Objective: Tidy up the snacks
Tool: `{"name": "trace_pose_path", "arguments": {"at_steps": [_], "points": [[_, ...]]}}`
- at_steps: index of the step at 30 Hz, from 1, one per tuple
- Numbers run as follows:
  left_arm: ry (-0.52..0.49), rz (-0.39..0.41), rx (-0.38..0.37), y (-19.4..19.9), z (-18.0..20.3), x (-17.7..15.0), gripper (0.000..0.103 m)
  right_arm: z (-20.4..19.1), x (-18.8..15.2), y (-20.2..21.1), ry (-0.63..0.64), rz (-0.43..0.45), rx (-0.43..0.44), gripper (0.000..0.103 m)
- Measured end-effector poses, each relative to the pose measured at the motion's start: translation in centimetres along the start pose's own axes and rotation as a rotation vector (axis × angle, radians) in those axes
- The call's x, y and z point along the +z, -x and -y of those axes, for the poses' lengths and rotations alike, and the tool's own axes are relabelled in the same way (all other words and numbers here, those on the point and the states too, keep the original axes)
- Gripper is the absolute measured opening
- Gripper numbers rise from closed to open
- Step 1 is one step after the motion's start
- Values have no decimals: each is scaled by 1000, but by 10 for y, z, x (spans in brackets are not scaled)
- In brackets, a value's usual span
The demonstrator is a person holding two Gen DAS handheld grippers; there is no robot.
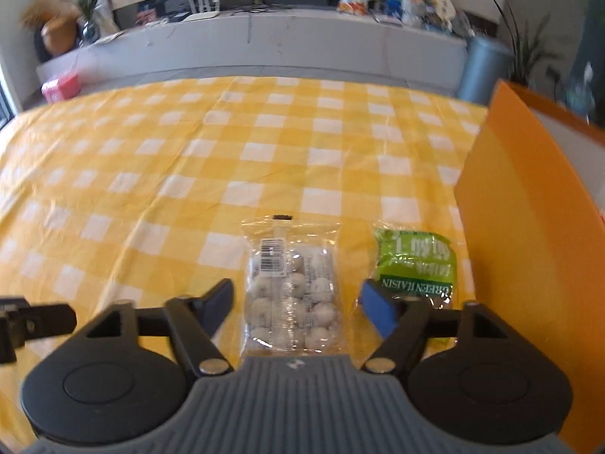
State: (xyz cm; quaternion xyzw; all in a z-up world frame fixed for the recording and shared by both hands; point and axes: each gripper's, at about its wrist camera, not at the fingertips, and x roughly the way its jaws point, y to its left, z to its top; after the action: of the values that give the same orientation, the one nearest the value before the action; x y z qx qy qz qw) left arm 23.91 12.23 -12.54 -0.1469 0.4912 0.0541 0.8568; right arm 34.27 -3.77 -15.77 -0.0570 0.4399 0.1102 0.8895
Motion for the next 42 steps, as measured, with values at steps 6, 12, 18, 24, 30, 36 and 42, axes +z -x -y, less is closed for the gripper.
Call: {"name": "trace_pose_path", "arguments": {"at_steps": [6, 12, 18, 24, 30, 36, 42], "points": [[-14, 0, -1, 1, 3, 0, 81, -14, -4, 3, 38, -4, 17, 52], [-4, 10, -9, 3, 0, 1, 81, -43, -10, 13, 118, -35, 115, 67], [29, 13, -38, 6, -6, 4, 81, -26, -2, 37, 104, -25, 124, 69], [64, 2, -74, 4, -14, 6, 81, 20, 23, 45, 18, -35, -39, 70], [73, 20, -24, 5, -13, 5, 81, 27, 41, 19, 74, -138, -185, 72], [69, 15, -30, 4, -12, 5, 81, 2, 47, -25, 277, -225, -395, 75], [73, 12, -44, 2, -11, 6, 81, 25, 59, -43, 103, -307, -305, 52]]}}
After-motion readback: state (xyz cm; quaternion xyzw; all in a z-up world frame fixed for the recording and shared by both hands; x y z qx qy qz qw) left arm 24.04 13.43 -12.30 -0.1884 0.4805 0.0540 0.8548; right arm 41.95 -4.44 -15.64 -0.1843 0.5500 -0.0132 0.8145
